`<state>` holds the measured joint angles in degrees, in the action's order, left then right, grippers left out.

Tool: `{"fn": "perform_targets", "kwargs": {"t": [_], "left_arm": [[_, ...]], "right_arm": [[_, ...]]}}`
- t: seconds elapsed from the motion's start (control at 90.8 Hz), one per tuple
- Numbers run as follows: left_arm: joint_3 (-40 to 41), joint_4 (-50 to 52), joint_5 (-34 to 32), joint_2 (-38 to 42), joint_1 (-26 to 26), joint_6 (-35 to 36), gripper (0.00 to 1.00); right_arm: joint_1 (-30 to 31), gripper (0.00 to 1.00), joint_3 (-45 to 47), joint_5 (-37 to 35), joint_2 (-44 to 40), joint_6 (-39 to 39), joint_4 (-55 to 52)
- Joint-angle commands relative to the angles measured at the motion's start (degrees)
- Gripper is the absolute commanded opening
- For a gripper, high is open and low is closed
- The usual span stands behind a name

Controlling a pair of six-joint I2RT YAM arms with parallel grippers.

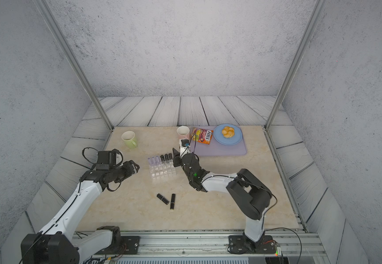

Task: Arrange the lipsticks in the organizer
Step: Place the lipstick in the storage box, then pick up the lipstick at the center of the board.

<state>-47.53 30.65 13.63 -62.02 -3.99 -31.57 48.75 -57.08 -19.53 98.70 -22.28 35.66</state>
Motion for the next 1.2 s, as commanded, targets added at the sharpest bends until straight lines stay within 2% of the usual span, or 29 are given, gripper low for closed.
{"fn": "perform_targets", "kwargs": {"t": [0.0,0.099,0.187,0.264,0.33,0.396,0.517,0.628,0.793,1.189], "left_arm": [[-0.86,7.50,-3.02,3.28,-2.29,-0.49,0.68],[0.02,8.85,-6.26,4.61,-6.35,-2.38,0.68],[1.02,9.00,-9.71,5.00,-10.19,-4.08,0.68],[1.54,9.32,-10.91,5.29,-11.50,-5.71,0.68],[1.37,10.69,-12.82,5.56,-11.57,-7.18,0.68],[0.62,12.18,-17.55,5.70,-11.33,-7.93,0.68],[-3.03,13.80,-21.44,5.64,-7.03,-3.90,0.70],[-6.03,14.68,-20.45,4.80,-3.64,-1.49,0.70],[-6.32,13.89,-16.77,4.98,-1.09,-2.08,0.71],[-7.11,12.76,-15.22,5.06,0.73,-1.74,0.71]], "right_arm": [[0.12,0.40,-5.72,-1.25,-7.28,-9.50,-40.84],[0.19,0.40,-10.40,6.57,-7.17,-11.79,-59.22],[0.75,0.41,-13.27,16.49,-4.09,-12.52,-68.08],[3.21,0.43,-16.50,21.46,-1.44,-10.85,-73.73],[6.61,0.45,-19.59,21.92,0.35,-7.74,-77.48],[9.41,0.46,-22.27,22.17,1.78,-4.25,-79.92],[12.34,0.49,-26.40,25.39,6.15,0.85,-83.18],[13.39,0.51,-31.38,28.12,11.60,4.17,-85.62],[14.28,0.52,-41.46,28.61,20.07,7.18,-90.31],[15.06,0.49,-54.73,28.17,33.64,8.81,-95.01]]}}
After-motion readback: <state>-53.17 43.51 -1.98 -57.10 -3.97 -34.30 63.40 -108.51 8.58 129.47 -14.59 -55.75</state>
